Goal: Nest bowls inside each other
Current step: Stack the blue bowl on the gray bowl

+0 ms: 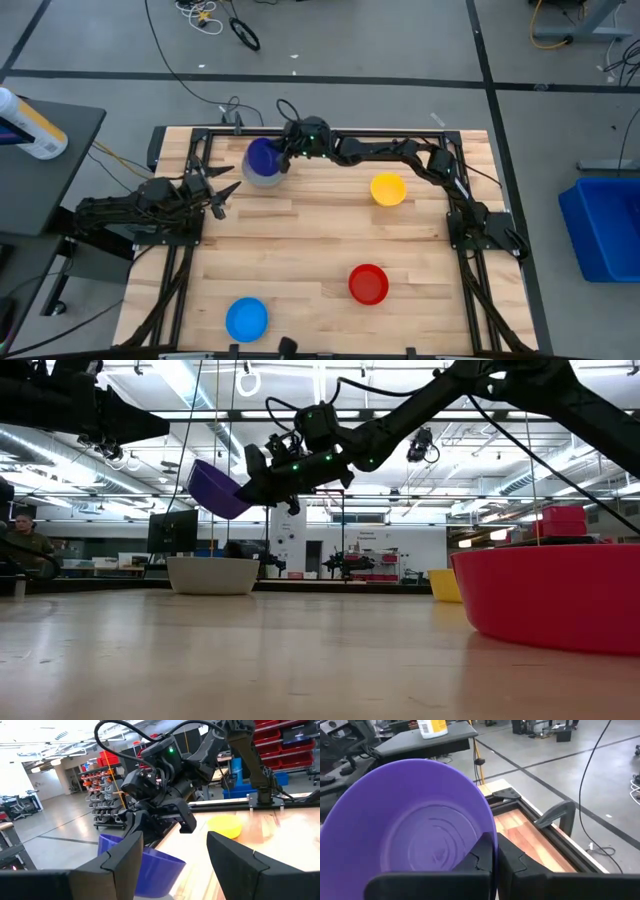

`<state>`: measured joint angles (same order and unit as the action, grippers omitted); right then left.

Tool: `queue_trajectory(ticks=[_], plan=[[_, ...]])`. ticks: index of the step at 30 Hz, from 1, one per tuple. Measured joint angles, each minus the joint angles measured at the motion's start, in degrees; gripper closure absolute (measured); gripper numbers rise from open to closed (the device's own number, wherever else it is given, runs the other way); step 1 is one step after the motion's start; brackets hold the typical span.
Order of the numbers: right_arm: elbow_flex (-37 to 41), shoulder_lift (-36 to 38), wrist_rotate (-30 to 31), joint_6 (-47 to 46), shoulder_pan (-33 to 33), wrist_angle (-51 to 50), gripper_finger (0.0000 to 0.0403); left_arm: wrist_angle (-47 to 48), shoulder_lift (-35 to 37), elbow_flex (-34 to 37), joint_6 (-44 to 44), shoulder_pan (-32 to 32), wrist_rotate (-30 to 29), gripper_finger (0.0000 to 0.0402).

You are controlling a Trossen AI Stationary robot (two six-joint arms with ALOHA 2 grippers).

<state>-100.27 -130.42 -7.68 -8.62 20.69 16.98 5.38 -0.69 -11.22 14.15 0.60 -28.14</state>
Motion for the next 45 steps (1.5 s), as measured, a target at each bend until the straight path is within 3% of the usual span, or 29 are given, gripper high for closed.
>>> queue_trajectory(ticks=[12, 45], plan=[[-12.41, -8.03, 0.33, -1.05, -0.20, -11.24, 0.0402, -0.30, 0.00, 0.00, 0.44, 0.02, 1.03, 0.0174], [-12.70, -8.08, 2.16, -1.63, 0.57, -15.44, 0.0402, -0.52, 0.00, 0.00, 0.46, 0.00, 1.85, 0.0174]])
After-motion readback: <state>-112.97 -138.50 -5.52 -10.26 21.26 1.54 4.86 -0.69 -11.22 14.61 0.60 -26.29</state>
